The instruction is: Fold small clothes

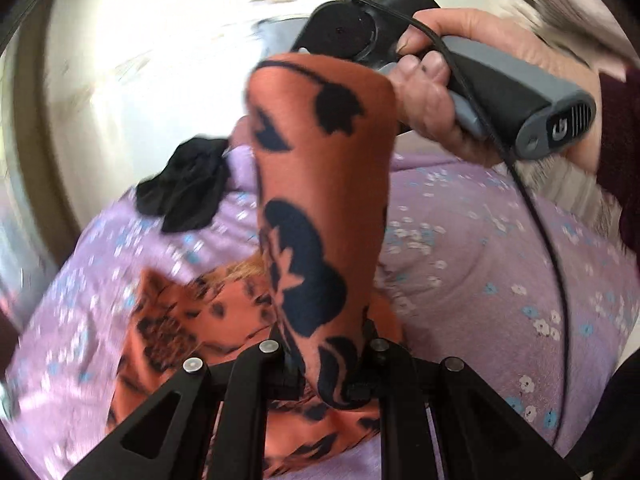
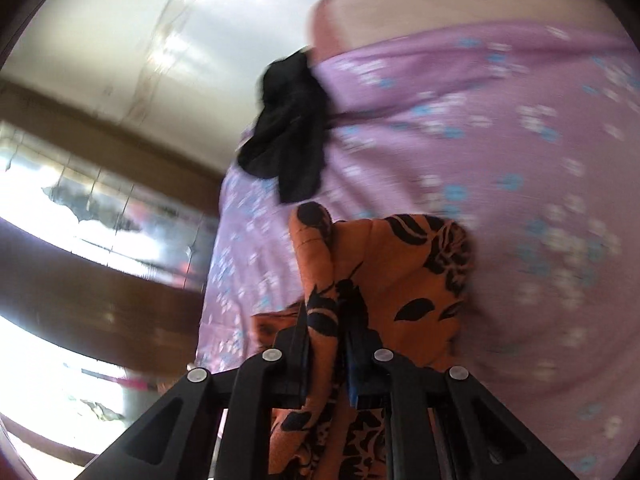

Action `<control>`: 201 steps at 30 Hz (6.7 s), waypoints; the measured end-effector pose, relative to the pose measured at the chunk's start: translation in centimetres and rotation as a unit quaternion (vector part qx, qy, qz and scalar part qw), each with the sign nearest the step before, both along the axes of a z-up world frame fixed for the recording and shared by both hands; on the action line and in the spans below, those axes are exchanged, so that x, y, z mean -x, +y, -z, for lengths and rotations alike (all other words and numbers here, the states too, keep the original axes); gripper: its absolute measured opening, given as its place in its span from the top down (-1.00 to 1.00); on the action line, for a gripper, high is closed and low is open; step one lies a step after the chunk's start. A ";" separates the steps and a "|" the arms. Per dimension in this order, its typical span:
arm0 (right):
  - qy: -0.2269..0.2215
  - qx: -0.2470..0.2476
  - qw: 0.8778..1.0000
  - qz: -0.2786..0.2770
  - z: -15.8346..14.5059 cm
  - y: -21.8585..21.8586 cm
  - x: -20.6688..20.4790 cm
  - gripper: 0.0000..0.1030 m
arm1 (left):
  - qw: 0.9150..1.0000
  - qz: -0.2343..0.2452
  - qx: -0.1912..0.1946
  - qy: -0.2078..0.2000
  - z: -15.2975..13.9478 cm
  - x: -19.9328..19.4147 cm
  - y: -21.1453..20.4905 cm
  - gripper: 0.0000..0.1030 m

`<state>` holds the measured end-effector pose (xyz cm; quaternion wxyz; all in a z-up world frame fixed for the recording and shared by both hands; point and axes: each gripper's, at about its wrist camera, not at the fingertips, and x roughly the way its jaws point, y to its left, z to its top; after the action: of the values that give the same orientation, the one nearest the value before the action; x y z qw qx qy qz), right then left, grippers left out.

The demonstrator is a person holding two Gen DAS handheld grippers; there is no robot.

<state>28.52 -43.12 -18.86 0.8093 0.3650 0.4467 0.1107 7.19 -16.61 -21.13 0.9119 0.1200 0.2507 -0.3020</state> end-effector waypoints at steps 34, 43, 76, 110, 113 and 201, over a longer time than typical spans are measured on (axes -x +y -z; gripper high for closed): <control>-0.010 -0.067 0.998 -0.007 5.4 8.4 6.9 -0.30 | 0.972 -0.201 0.098 0.078 -1.7 -7.6 14.6 -0.11; 0.041 -0.097 0.994 0.034 11.7 7.7 9.9 0.86 | 0.949 -0.279 -0.005 0.148 3.9 -11.6 14.5 -0.15; 0.071 0.113 0.990 0.054 11.5 8.6 -4.4 0.85 | 0.943 -0.281 -0.036 0.174 6.3 -13.5 14.9 -0.13; -0.006 -0.007 1.000 -0.006 9.6 10.8 1.8 0.85 | 0.939 -0.298 -0.039 0.166 6.5 -12.9 14.9 -0.13; -0.003 0.000 1.000 -0.003 9.5 9.8 4.8 0.85 | 0.939 -0.300 -0.042 0.163 6.5 -12.8 14.9 -0.13; 0.015 -0.074 0.996 0.047 16.6 6.5 7.3 -0.50 | 0.851 -0.048 0.199 0.484 9.3 -18.1 15.1 -0.30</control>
<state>21.22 -36.64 -35.47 0.7774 0.4460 0.4321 0.1001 25.34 -1.48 -30.41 0.6932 -0.2373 0.6002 -0.3207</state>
